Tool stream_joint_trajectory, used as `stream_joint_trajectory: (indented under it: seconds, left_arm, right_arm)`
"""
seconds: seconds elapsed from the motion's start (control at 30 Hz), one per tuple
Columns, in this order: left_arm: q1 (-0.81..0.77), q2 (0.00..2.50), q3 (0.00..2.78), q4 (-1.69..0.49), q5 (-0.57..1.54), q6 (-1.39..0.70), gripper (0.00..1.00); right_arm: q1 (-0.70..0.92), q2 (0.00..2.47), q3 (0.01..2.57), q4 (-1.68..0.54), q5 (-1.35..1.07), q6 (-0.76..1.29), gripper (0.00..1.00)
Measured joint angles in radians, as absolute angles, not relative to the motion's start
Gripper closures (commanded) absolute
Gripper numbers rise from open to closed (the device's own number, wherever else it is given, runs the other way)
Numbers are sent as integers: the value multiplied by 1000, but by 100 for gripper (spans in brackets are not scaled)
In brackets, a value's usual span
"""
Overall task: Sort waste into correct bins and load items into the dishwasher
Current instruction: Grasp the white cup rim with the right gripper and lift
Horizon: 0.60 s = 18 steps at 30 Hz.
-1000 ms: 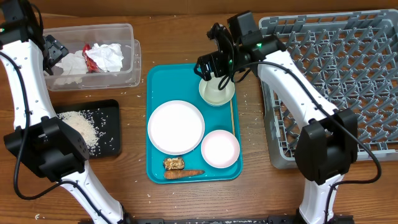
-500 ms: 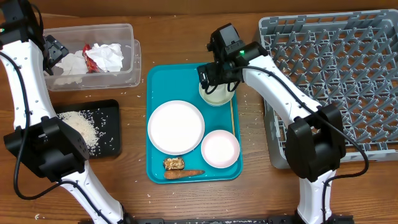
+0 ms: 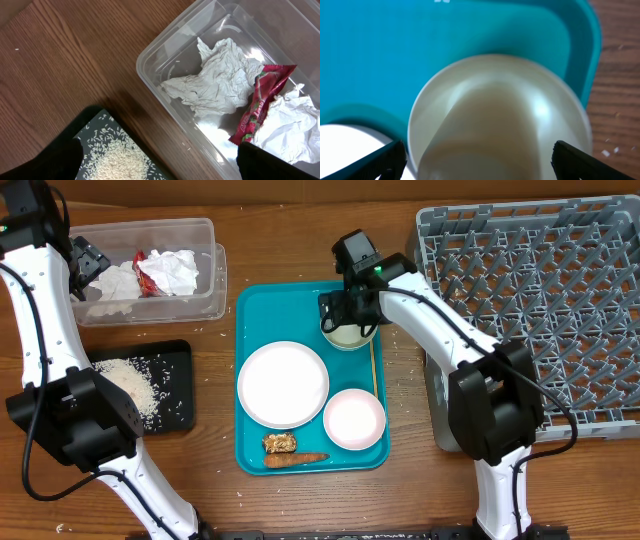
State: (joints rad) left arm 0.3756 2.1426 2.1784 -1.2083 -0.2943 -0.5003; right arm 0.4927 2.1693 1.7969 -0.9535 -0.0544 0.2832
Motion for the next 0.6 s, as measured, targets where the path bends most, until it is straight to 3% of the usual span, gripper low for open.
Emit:
stream_joint_trajectory:
  seconds: [0.6]
  left_arm:
    - [376,2143,2178,-1208,-294,-500,0]
  right_arm:
    - [506,2170,1797,-980,-38,315,21]
